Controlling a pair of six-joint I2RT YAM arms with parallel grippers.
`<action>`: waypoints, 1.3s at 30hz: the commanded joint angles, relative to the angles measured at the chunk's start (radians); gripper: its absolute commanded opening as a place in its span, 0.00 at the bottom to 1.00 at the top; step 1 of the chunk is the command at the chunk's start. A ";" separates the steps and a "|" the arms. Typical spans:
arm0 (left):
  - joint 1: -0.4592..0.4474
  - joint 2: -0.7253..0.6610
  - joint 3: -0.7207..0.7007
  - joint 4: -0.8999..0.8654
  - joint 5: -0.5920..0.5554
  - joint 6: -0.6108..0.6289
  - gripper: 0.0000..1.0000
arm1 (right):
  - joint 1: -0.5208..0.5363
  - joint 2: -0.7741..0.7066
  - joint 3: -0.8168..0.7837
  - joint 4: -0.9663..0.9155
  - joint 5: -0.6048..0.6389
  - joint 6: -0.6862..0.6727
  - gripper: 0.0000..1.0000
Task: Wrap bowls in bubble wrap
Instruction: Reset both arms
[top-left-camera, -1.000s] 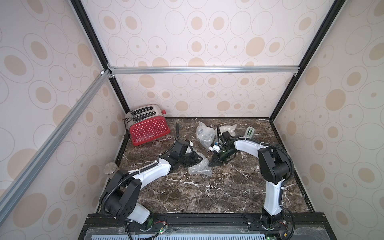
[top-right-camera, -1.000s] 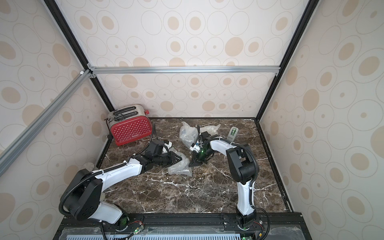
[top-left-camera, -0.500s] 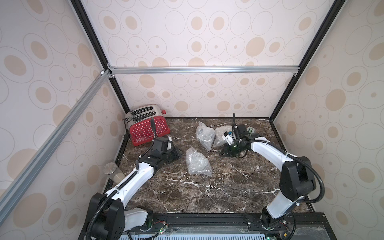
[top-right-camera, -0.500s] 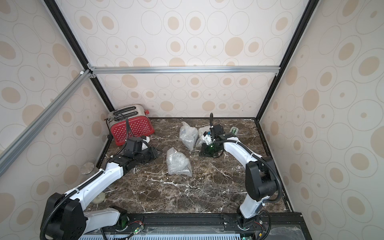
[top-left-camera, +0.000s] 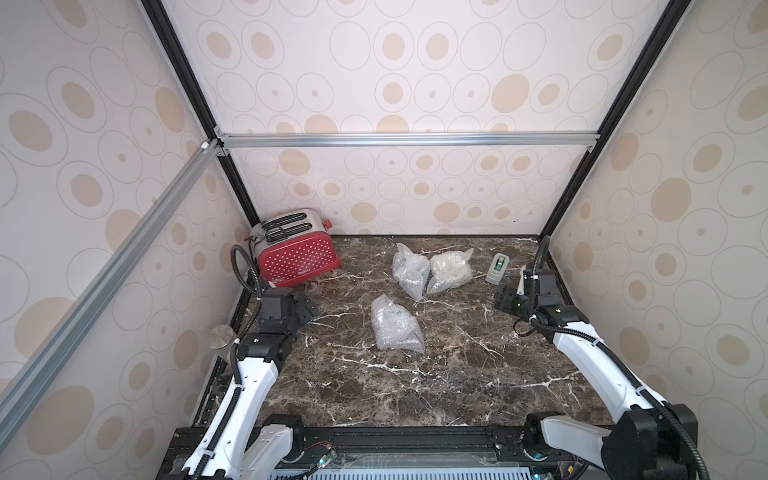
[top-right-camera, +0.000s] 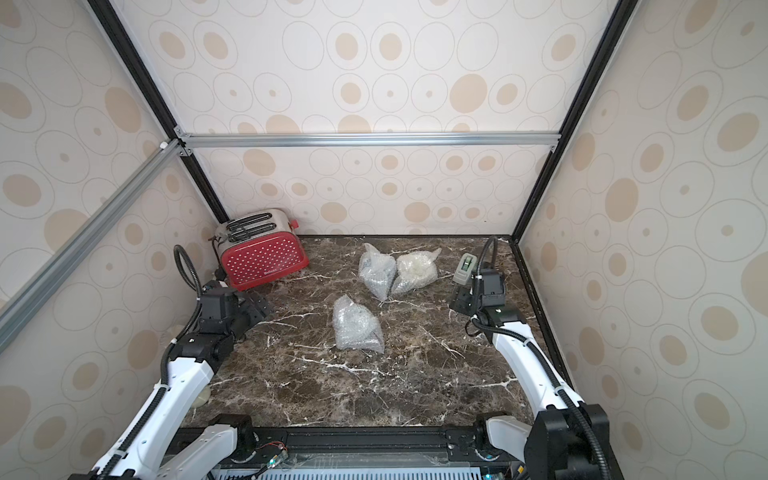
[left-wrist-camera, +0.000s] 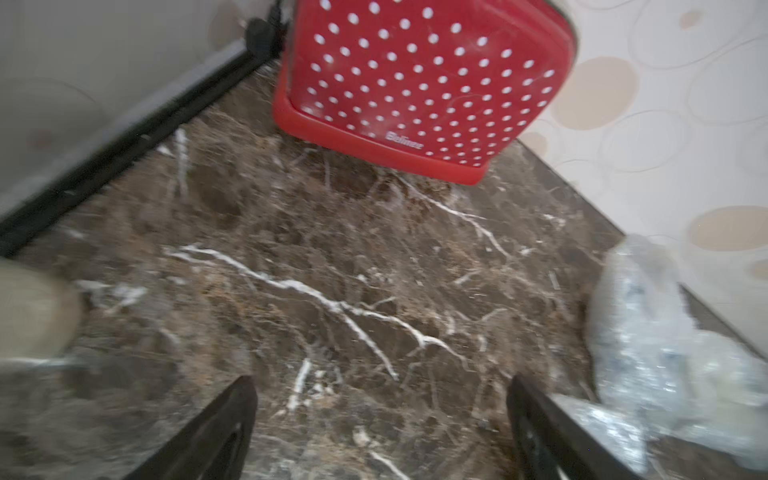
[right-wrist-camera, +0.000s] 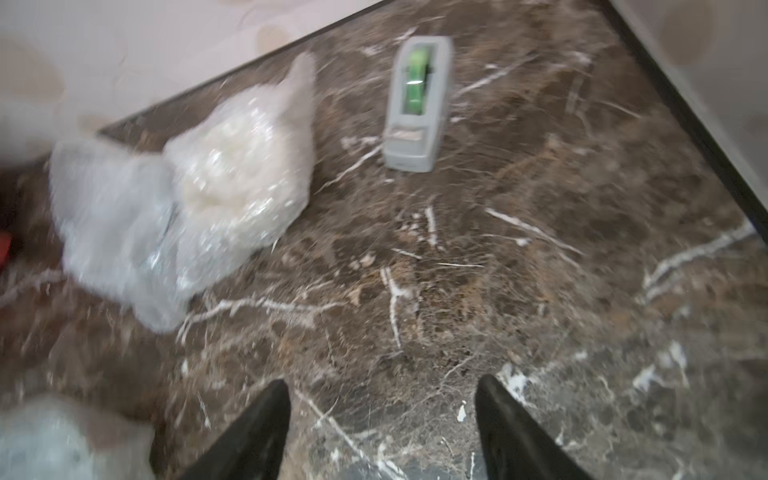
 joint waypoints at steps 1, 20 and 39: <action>0.007 -0.022 -0.045 0.004 -0.237 0.050 0.99 | -0.012 -0.026 -0.068 0.091 0.273 0.054 0.96; 0.044 0.146 -0.375 0.773 -0.368 0.471 0.99 | -0.027 0.109 -0.488 0.968 0.375 -0.299 1.00; 0.058 0.642 -0.307 1.296 -0.021 0.678 0.99 | -0.015 0.399 -0.450 1.255 0.157 -0.410 1.00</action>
